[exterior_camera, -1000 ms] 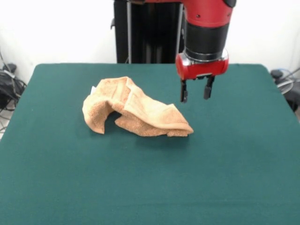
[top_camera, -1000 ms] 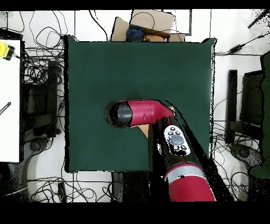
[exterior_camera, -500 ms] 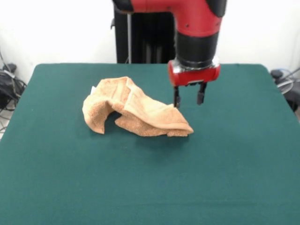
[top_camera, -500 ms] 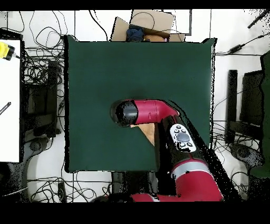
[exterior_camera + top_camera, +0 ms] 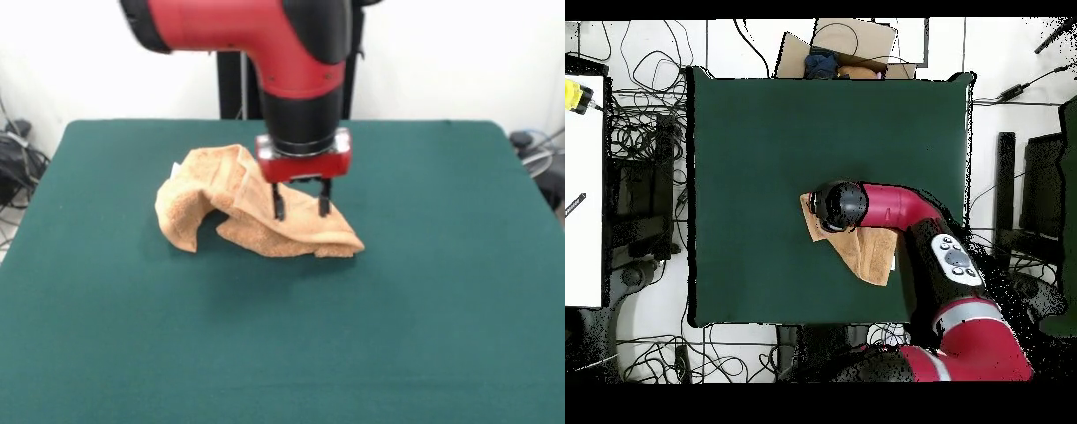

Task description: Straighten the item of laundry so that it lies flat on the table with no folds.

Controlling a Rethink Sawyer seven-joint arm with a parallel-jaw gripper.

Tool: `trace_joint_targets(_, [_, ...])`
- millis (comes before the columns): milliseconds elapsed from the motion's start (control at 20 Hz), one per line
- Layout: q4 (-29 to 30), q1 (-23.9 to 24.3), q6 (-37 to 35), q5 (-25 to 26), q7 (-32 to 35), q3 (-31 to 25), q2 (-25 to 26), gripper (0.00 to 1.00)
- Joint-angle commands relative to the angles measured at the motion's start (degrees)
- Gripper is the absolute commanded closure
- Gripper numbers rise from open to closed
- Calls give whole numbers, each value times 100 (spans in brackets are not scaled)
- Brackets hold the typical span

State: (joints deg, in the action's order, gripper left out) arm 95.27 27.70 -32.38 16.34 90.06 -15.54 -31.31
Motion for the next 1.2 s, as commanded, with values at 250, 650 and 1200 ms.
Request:
trace_joint_targets(250, [-535, 436, -1231, 649, -1550, -866, -196, 0])
trace_joint_targets(650, [-456, 429, -547, 1090, -1131, -909, 569, 0])
trace_joint_targets(1200, [-319, 627, -199, 1451, -1014, -975, 717, 0])
